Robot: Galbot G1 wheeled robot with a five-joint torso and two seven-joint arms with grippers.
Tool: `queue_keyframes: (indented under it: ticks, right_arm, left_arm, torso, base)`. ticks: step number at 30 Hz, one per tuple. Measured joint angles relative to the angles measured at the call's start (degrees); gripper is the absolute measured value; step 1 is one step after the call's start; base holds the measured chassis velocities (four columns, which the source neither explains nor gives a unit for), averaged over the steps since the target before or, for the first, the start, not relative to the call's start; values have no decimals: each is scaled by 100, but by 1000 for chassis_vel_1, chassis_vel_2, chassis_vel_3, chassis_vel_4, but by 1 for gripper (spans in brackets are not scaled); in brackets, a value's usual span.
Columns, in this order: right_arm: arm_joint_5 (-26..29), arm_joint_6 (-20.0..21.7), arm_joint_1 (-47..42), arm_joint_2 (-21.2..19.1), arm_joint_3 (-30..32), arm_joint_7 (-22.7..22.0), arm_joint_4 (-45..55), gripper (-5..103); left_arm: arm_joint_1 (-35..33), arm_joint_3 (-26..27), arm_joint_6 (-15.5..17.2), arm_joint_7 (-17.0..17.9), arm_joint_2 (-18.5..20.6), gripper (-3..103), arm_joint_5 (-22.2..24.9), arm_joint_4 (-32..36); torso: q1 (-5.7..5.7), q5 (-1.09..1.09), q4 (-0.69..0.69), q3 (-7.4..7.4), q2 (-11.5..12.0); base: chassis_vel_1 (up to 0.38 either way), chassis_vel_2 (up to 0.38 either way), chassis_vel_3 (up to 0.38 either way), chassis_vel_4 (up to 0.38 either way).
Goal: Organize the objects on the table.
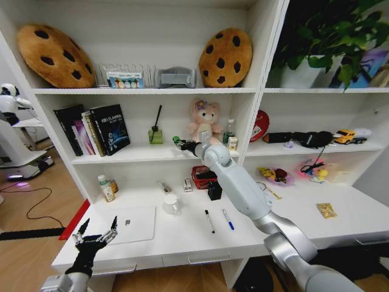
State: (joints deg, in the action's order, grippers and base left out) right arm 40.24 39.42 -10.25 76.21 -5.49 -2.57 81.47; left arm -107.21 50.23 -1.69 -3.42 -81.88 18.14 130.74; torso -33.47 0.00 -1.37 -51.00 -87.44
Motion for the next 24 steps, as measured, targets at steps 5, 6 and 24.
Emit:
queue_keyframes:
  ticks: [5,6,24]
  right_arm:
    - [335,140,79,20,-151,-176,-134,34]
    - [414,141,98,19,-188,-210,-162,34]
    - [747,132,266,-226,-431,-663,-30,71]
  left_arm:
    - [0,0,0,0,0,100,0,0]
    - [0,0,0,0,0,100,0,0]
    - [0,0,0,0,0,100,0,0]
  torso:
    - [0,0,0,0,0]
    - [0,0,0,0,0]
    - [0,0,0,0,0]
  base:
    - [0,0,0,0]
    - [0,0,0,0]
    - [0,0,0,0]
